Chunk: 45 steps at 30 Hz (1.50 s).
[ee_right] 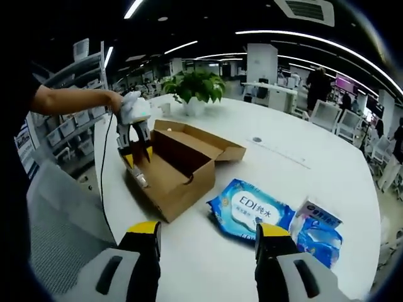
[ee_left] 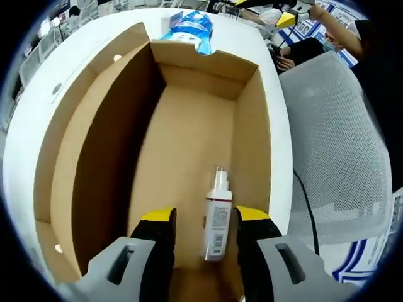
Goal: Operate the shoe box by opening the lid, removing the specified soft item, and placing it in the target area until the item is outside and the box remains undamaged.
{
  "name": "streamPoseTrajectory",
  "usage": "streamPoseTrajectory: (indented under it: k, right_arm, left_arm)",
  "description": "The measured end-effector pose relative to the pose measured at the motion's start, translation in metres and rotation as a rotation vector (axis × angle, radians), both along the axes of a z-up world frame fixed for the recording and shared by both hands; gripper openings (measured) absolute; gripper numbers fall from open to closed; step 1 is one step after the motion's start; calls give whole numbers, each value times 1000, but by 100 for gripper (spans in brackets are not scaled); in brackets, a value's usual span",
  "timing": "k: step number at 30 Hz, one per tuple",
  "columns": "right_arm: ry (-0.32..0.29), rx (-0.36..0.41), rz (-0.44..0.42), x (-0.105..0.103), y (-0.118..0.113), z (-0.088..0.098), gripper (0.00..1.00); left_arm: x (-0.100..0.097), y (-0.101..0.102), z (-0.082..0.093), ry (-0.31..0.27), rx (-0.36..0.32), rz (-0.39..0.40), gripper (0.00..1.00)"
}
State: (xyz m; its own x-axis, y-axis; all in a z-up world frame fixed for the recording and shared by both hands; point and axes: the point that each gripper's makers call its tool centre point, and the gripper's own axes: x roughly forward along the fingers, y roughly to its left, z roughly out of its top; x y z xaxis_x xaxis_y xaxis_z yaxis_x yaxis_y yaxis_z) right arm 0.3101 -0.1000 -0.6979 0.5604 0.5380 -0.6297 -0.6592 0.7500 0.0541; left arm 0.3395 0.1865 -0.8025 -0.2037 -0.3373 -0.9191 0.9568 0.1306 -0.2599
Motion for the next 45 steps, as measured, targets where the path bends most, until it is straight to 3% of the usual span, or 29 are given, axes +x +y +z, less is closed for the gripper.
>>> streamPoseTrajectory:
  k: [3,10,22,37,45]
  right_arm:
    - [-11,-3,3,-8,-4,5,66]
    - [-20,0,-26,-13,-12,11,68]
    - [-9,27,-62,-18,-12,7,68]
    - [-14,23,-68,-17,-13,6,67]
    - [-14,21,-65,-18,-11,3,67]
  left_arm:
    - [2,0,-4,6,9,-39,38]
    - [-2,-3,-11,34,26,-107,39]
    - [-9,-6,-22,48,34,-112,38]
    - [-10,-6,-33,-15,35,-109,31]
    - [-5,-4,-34,-51,22,-88,22]
